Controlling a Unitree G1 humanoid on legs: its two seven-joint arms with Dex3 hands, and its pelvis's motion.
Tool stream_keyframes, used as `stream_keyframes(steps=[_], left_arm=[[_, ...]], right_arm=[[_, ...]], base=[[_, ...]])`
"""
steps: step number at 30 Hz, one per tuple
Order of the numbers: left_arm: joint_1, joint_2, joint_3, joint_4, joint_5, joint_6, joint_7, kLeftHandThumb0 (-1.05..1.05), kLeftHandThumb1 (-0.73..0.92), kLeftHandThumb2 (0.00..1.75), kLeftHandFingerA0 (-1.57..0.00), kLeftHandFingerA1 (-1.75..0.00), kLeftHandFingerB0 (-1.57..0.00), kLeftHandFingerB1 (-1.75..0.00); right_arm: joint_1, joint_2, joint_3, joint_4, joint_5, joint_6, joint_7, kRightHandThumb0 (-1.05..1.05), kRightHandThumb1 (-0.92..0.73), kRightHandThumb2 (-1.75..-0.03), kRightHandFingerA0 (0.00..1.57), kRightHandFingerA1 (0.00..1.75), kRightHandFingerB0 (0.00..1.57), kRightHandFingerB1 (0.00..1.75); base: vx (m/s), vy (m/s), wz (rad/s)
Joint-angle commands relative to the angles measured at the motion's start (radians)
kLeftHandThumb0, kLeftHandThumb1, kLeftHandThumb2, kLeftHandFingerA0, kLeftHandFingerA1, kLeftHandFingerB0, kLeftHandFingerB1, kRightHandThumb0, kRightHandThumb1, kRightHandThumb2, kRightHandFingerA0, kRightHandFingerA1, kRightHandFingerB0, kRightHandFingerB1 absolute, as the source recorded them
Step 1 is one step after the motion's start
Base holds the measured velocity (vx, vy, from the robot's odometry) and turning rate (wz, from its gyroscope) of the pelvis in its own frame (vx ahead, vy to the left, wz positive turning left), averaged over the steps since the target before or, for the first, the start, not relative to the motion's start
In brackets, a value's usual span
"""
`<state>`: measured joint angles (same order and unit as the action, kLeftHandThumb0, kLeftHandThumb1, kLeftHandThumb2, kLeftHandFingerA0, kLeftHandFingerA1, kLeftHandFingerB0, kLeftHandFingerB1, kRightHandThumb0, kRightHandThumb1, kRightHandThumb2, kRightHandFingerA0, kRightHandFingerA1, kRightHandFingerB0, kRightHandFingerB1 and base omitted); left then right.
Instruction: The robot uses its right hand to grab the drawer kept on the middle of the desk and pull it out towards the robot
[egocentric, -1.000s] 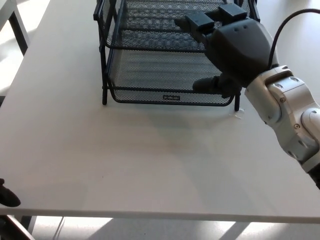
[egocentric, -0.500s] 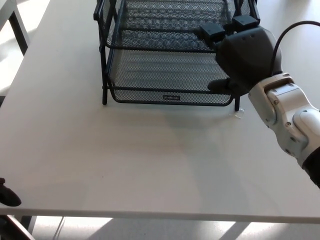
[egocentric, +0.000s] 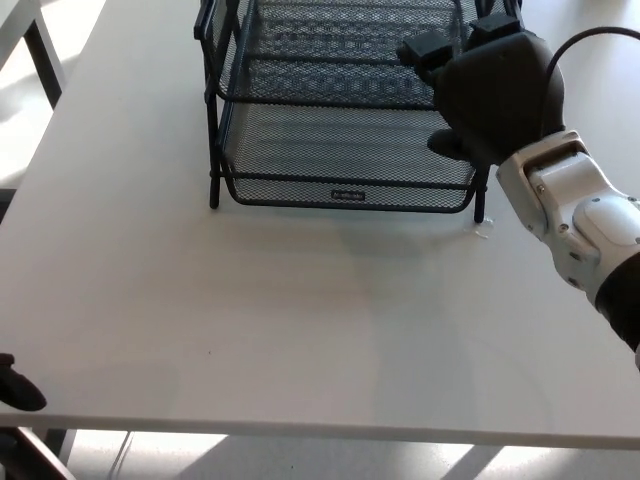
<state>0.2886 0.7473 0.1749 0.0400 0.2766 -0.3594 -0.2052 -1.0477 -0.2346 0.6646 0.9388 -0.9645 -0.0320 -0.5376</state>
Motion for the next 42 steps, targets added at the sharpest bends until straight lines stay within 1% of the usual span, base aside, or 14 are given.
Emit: stream_keyframes(steps=[1, 2, 4, 5, 9, 10, 11, 13, 14, 17, 23, 32, 37, 42], left_arm=[[-0.024, 0.032, -0.012, 0.016, 0.016, -0.048, -0.032, -0.31, 0.54, 0.56, -0.82, -0.90, -0.82, -0.62], [-0.022, 0.033, -0.012, 0.012, 0.021, -0.044, -0.032, -0.30, 0.54, 0.56, -0.81, -0.89, -0.82, -0.62], [-0.024, 0.033, -0.012, 0.016, 0.016, -0.045, -0.037, -0.30, 0.54, 0.56, -0.80, -0.88, -0.81, -0.62], [-0.026, 0.034, -0.012, 0.022, 0.014, -0.053, -0.038, -0.32, 0.55, 0.56, -0.80, -0.89, -0.81, -0.61], [-0.031, 0.030, -0.011, 0.030, 0.010, -0.059, -0.038, -0.33, 0.56, 0.56, -0.80, -0.91, -0.81, -0.63], [-0.036, 0.030, -0.011, 0.027, 0.009, -0.056, -0.041, -0.33, 0.56, 0.56, -0.80, -0.91, -0.81, -0.63], [-0.037, 0.030, -0.011, 0.026, 0.009, -0.055, -0.043, -0.33, 0.55, 0.56, -0.82, -0.91, -0.81, -0.63], [-0.038, 0.030, -0.010, 0.024, 0.010, -0.053, -0.046, -0.33, 0.55, 0.56, -0.82, -0.91, -0.81, -0.63], [-0.035, 0.028, -0.008, 0.019, 0.016, -0.051, -0.041, -0.32, 0.54, 0.56, -0.83, -0.90, -0.82, -0.62], [-0.033, 0.030, -0.007, 0.020, 0.020, -0.056, -0.040, -0.31, 0.55, 0.56, -0.81, -0.89, -0.82, -0.62], [-0.036, 0.032, -0.008, 0.024, 0.020, -0.058, -0.045, -0.30, 0.55, 0.56, -0.80, -0.89, -0.81, -0.62], [-0.038, 0.023, -0.002, 0.024, 0.017, -0.063, -0.045, -0.30, 0.53, 0.56, -0.83, -0.91, -0.82, -0.64], [-0.043, 0.021, -0.002, 0.029, 0.017, -0.068, -0.045, -0.31, 0.54, 0.56, -0.83, -0.93, -0.82, -0.64], [-0.046, 0.023, -0.003, 0.038, 0.015, -0.074, -0.049, -0.31, 0.54, 0.56, -0.83, -0.91, -0.82, -0.63]], right_arm=[[-0.057, -0.021, 0.052, 0.077, -0.065, -0.060, -0.162, -0.39, -0.39, -0.85, 1.07, 1.22, 0.47, 0.64], [-0.060, -0.023, 0.062, 0.083, -0.069, -0.065, -0.167, -0.34, -0.54, -0.60, 0.90, 1.39, 0.55, 0.54], [-0.060, -0.021, 0.073, 0.099, -0.075, -0.072, -0.230, -0.35, -0.49, -0.59, 0.94, 1.50, 0.79, 0.55], [-0.057, -0.016, 0.073, 0.110, -0.069, -0.078, -0.256, -0.36, -0.49, -0.58, 0.94, 1.47, 0.85, 0.54], [-0.061, -0.017, 0.082, 0.128, -0.069, -0.089, -0.285, -0.40, -0.50, -0.55, 0.92, 1.47, 0.92, 0.58], [-0.065, -0.018, 0.086, 0.133, -0.070, -0.092, -0.296, -0.40, -0.50, -0.55, 0.92, 1.47, 0.92, 0.58], [-0.066, -0.020, 0.089, 0.137, -0.069, -0.102, -0.306, -0.44, -0.32, -0.80, 1.06, 1.26, 0.87, 0.72], [-0.067, -0.023, 0.092, 0.145, -0.069, -0.118, -0.320, -0.44, -0.32, -0.80, 1.06, 1.26, 0.87, 0.72], [-0.065, -0.024, 0.091, 0.154, -0.065, -0.141, -0.350, -0.36, -0.51, -0.57, 0.91, 1.47, 0.97, 0.64], [-0.067, -0.026, 0.099, 0.173, -0.073, -0.155, -0.390, -0.36, -0.50, -0.60, 0.88, 1.53, 0.96, 0.73], [-0.065, -0.023, 0.100, 0.188, -0.065, -0.173, -0.401, -0.40, -0.55, -0.57, 0.87, 1.50, 0.94, 0.70], [-0.033, -0.030, 0.084, 0.137, -0.051, -0.148, -0.372, -0.38, -0.53, -0.56, 0.86, 1.57, 0.95, 0.68], [0.041, -0.058, 0.067, 0.025, -0.063, -0.110, -0.390, -0.40, -0.51, -0.55, 0.90, 1.54, 0.97, 0.68], [0.196, -0.126, 0.035, -0.240, -0.101, -0.029, -0.376, -0.42, -0.49, -0.55, 0.92, 1.54, 1.00, 0.64]], base=[[0.00, 0.000, 0.00], [0.00, 0.000, 0.00], [0.00, 0.000, 0.00], [0.00, 0.000, 0.00], [0.00, 0.000, 0.00], [0.00, 0.000, 0.00], [0.00, 0.000, 0.00], [0.00, 0.000, 0.00], [0.00, 0.000, 0.00], [0.00, 0.000, 0.00], [0.00, 0.000, 0.00], [0.00, 0.000, 0.00], [0.00, 0.000, 0.00], [0.00, 0.000, 0.00]])
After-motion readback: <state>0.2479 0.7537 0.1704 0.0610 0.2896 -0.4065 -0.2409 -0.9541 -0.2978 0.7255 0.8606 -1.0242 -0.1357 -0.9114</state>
